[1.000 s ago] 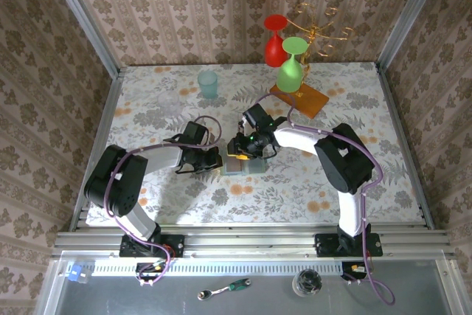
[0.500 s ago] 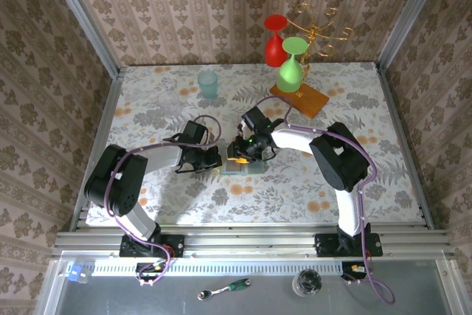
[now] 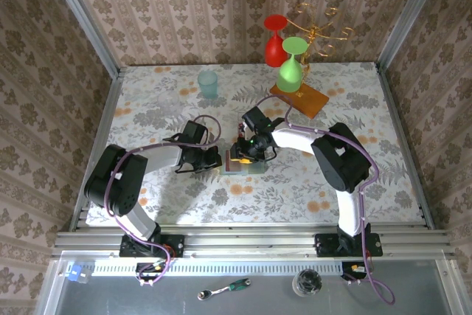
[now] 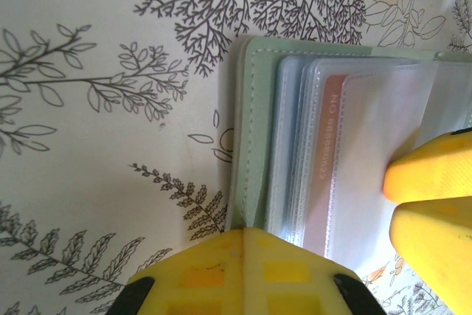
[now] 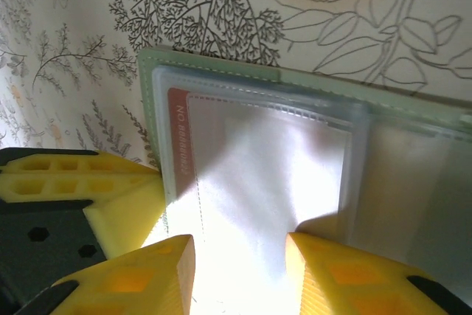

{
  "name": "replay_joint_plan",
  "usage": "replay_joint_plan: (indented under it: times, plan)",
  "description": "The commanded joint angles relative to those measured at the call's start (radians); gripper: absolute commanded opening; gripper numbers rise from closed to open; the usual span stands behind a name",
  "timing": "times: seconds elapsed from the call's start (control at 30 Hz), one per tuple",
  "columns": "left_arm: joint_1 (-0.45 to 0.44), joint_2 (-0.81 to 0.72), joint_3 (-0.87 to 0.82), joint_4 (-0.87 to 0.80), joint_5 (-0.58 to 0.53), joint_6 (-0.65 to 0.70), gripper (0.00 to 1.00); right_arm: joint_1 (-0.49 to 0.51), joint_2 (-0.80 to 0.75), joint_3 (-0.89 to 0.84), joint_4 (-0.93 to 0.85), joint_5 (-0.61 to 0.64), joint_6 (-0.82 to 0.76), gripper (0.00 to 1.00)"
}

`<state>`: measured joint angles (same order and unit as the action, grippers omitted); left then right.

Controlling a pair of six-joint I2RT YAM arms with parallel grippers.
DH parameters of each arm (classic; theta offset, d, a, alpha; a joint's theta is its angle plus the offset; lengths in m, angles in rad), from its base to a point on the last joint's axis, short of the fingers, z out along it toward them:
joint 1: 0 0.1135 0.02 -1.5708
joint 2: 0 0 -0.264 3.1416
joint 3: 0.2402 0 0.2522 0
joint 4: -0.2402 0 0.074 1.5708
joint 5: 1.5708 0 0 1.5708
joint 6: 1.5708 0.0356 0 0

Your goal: Take the credit cards out of the card holder

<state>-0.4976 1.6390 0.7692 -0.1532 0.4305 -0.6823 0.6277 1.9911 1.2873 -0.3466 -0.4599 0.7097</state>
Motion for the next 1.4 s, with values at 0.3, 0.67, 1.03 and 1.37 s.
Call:
replay_joint_plan:
  times: [0.3,0.67,1.03,1.37]
  plan:
    - [0.005,0.009,0.016,-0.056,-0.015,0.026,0.02,-0.002,-0.055,-0.054,-0.01,0.067,0.002,0.4]
    - [0.004,-0.034,0.055,-0.088,-0.006,0.019,0.02,-0.018,-0.064,-0.1,0.059,0.035,0.028,0.4]
    - [-0.011,-0.067,0.071,-0.02,0.052,-0.052,0.11,-0.042,-0.074,-0.164,0.147,-0.009,0.069,0.37]
    - [-0.05,-0.014,0.092,0.024,0.063,-0.093,0.22,-0.081,-0.069,-0.24,0.263,-0.075,0.128,0.33]
